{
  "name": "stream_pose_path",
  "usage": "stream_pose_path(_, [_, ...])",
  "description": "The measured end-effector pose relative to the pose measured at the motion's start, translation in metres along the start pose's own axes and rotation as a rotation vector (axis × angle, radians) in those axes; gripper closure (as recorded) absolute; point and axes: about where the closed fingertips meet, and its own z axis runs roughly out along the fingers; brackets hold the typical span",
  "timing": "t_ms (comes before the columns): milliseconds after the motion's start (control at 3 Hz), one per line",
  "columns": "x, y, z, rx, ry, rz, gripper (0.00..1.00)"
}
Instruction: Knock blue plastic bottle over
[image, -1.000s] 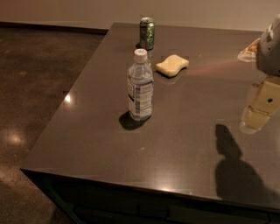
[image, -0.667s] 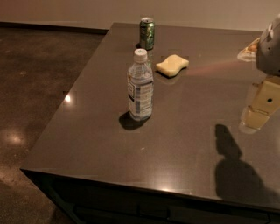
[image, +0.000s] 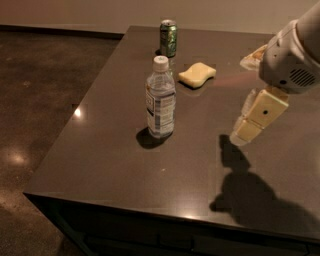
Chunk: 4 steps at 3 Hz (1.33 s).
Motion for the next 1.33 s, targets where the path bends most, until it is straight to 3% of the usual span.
stream_pose_path(667, [-0.067,-0.013,0.054,-0.068,-0.203,0.072,0.0])
stream_pose_path(1333, [-0.108,-0.016,0.098,-0.128,-0.301,0.106,0.0])
